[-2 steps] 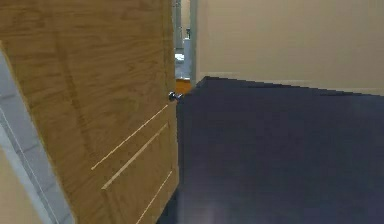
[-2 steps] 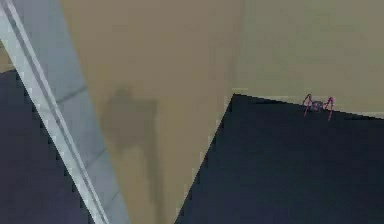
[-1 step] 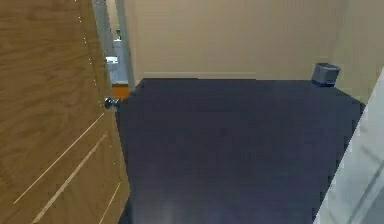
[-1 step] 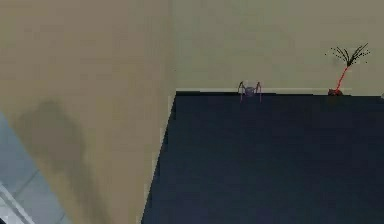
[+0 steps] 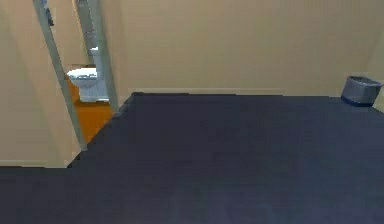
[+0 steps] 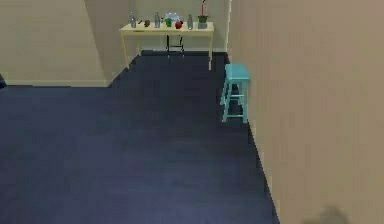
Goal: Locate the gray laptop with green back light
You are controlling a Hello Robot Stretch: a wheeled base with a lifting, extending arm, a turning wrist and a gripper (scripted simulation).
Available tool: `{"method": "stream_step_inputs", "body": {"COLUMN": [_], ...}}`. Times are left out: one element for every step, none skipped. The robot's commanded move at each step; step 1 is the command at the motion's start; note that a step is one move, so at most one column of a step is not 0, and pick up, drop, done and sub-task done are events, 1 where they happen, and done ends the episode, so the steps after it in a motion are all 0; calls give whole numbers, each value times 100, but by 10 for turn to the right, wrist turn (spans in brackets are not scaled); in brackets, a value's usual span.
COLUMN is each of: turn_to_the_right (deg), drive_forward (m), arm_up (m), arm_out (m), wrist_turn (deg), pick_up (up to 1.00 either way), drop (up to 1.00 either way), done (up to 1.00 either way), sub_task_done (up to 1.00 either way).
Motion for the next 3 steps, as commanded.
{"method": "stream_step_inputs", "body": {"turn_to_the_right": [330, 0, -450], "drive_forward": [0, 5, 0], "arm_up": [0, 0, 0], "arm_out": [0, 0, 0], "wrist_turn": [0, 0, 0], "pick_up": [0, 0, 0], "drop": [0, 0, 0], "done": [0, 0, 0], "sub_task_done": [0, 0, 0]}}
